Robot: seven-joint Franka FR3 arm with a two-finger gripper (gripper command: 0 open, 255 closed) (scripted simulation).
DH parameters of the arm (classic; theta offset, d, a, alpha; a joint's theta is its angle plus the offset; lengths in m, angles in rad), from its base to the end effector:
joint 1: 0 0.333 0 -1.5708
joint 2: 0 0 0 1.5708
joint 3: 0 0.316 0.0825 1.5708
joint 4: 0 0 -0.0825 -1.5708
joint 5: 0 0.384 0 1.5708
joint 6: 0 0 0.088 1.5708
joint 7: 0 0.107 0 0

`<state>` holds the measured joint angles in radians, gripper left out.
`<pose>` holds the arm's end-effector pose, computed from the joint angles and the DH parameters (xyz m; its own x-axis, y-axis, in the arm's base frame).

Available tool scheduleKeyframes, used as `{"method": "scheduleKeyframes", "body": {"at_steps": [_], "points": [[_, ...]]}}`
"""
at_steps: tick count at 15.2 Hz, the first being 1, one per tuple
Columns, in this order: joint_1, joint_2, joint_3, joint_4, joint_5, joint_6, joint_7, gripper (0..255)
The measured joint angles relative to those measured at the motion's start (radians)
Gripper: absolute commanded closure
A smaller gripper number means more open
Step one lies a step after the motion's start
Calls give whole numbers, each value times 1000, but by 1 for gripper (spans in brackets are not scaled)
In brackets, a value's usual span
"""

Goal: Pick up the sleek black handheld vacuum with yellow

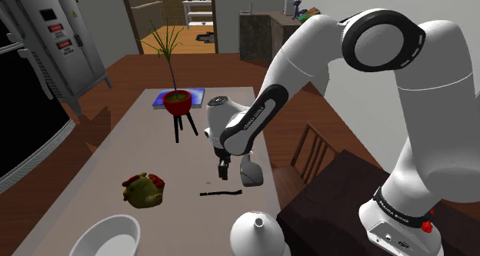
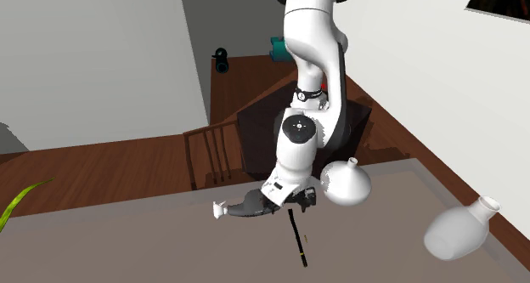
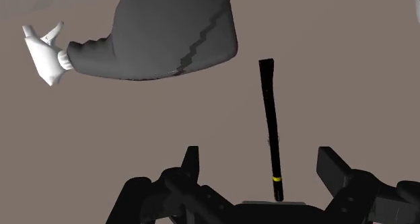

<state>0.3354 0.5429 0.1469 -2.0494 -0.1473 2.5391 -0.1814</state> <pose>0.5198 0.2744 0.1683 0.7186 0.6941 -0.0435 0.6945 -0.7194 -0.0057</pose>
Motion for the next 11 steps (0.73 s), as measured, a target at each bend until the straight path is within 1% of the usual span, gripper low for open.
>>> {"method": "scheduleKeyframes", "body": {"at_steps": [5, 11], "points": [[44, 160, 8, 109, -38, 29, -27, 0], [62, 244, -2, 149, -53, 69, -24, 0]]}}
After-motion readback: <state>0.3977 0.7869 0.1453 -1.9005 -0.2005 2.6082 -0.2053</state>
